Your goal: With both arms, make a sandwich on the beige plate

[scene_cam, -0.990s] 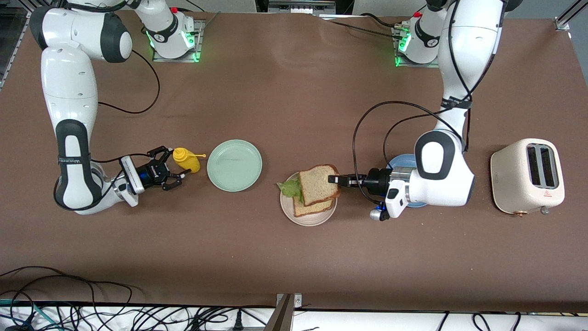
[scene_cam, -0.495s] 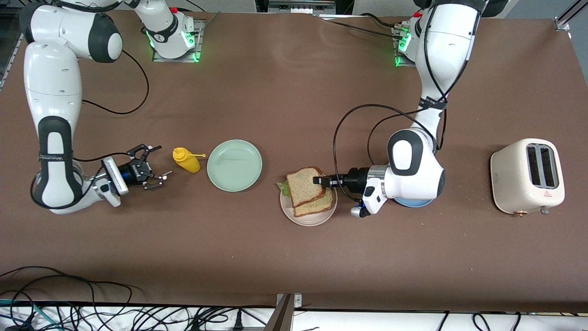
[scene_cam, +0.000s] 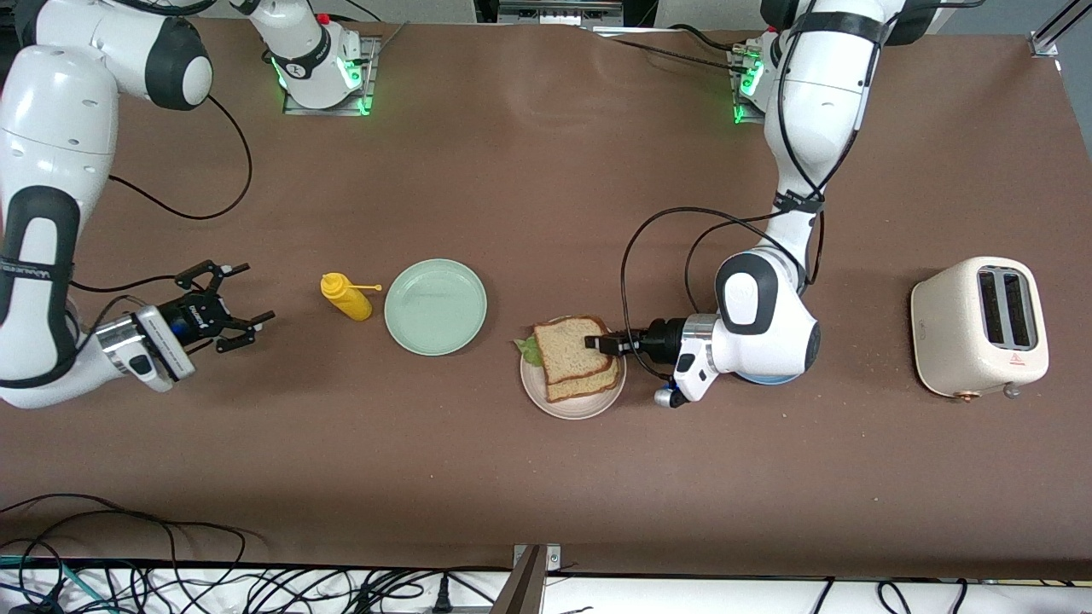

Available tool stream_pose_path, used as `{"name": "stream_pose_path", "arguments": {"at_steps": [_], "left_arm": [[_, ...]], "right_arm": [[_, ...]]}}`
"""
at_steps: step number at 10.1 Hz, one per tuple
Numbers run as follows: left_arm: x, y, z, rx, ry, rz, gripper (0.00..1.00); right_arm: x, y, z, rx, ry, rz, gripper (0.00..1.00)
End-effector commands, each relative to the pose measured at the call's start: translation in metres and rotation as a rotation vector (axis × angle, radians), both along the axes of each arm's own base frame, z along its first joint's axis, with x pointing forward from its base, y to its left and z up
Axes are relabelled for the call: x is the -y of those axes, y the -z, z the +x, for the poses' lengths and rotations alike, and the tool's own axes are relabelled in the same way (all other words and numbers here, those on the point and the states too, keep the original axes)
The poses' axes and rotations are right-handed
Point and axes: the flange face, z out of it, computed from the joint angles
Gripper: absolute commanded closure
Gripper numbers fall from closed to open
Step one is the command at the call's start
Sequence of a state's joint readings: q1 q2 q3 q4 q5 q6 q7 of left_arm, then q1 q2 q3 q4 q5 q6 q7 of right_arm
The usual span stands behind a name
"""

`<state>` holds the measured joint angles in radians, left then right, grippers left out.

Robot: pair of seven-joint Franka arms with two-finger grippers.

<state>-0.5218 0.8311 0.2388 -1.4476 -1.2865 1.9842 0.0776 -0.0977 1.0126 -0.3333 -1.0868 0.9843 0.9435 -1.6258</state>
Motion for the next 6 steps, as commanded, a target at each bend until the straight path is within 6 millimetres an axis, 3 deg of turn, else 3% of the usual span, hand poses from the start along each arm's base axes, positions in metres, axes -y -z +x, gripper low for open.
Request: {"name": "stream_pose_path", "arguments": {"at_steps": [1,2,3,5,6], "left_arm": [[-0.010,0.000,0.004,0.045,0.038,0.084,0.00],[-0.022,-0.005,0.008,0.065,0.077,0.148,0.00],[-0.032,-0.009,0.011,0.077,0.111,0.197,0.00],[-0.048,-0.030,0.015,0.095,0.146,0.270,0.00],[-0.066,-0.045,0.016,0.099,0.197,0.359,0.00]], "right_arm": [[-0.003,-0.052,0.005,-0.138,0.058,-0.145,0.00],[-0.006,-0.077,0.007,-0.183,0.089,-0.205,0.00],[-0.013,-0.089,0.008,-0.199,0.093,-0.243,0.00],[-0.009,-0.090,0.006,-0.200,0.083,-0.291,0.00],[-0.005,-0.100,0.007,-0.178,0.094,-0.332,0.00]]}}
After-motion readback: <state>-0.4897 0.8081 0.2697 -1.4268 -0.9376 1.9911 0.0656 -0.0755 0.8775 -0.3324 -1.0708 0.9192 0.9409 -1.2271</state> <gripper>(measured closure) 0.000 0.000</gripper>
